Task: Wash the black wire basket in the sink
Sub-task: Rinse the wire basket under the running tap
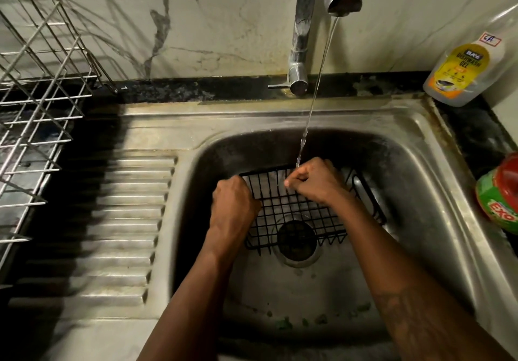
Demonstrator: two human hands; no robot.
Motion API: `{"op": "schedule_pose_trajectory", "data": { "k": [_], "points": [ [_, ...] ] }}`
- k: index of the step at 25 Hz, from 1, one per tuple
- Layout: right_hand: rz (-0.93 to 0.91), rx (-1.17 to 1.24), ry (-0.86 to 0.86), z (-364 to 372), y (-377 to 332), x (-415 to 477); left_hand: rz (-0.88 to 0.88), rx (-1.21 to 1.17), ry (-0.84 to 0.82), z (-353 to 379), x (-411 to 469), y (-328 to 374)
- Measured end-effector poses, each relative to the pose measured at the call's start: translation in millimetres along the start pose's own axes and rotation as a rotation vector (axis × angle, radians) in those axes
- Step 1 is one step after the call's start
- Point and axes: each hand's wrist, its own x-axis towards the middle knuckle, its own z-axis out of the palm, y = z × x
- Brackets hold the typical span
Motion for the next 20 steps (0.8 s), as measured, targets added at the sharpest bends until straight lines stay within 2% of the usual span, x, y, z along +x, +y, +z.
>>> {"op": "schedule_pose_trajectory", "data": {
  "k": [3, 7, 11, 13, 15, 17, 18, 20],
  "points": [
    [0.045, -0.104, 0.166, -13, 16, -3, 0.002, 0.077, 0.024, -2, -3, -3],
    [0.01, -0.27, 0.245, 4, 9, -7, 0.008, 0.195, 0.02, -2, -3, 0],
    [-0.028, -0.286, 0.289, 13, 14, -9, 0.012, 0.215, 0.072, -3, -6, -1],
    [-0.091, -0.356, 0.275, 12, 20, -7, 0.048, 0.176, 0.163, -1, -1, 2],
    [-0.196, -0.4, 0.211, 14, 18, -7, 0.211, 0.122, 0.197, 3, 3, 8],
    [-0.326, -0.427, 0.119, 21, 13, -5, 0.374, 0.106, 0.083, 11, 4, 15],
    [-0.361, -0.439, 0.07, 24, 9, -5, 0.399, 0.114, 0.031, 13, 2, 17],
    [-0.395, -0.405, 0.033, 26, 4, -6, 0.383, 0.159, 0.03, 17, 2, 17]
  ]
}}
